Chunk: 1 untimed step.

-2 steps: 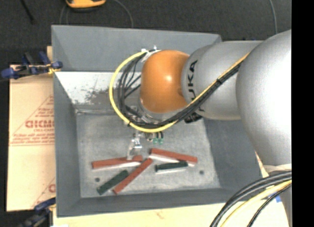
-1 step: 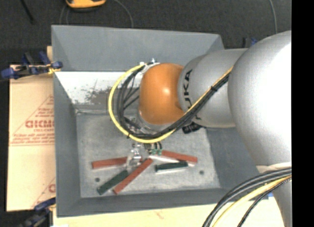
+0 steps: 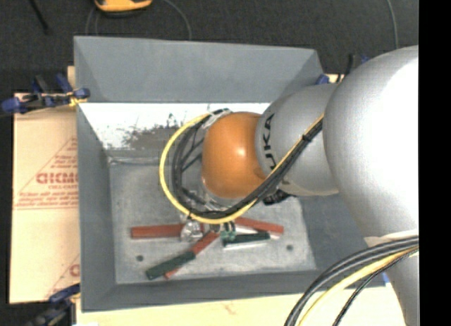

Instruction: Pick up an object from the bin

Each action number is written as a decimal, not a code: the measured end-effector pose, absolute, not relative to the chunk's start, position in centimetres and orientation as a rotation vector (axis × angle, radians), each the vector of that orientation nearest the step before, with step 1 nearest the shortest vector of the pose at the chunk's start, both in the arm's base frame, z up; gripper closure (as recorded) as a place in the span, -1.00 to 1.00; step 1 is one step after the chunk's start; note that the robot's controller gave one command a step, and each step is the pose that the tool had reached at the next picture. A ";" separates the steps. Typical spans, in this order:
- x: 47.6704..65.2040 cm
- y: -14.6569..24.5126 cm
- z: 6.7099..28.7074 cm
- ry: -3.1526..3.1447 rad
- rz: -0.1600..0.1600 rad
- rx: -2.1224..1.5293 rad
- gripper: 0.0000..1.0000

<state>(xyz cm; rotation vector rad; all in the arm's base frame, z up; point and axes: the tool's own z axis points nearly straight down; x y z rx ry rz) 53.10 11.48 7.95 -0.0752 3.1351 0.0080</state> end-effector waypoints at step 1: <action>53.1 11.5 7.9 3.135 0.008 -0.074 1.00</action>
Offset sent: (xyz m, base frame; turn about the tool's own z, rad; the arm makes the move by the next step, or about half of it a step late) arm 0.0050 -0.0117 0.1371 0.0485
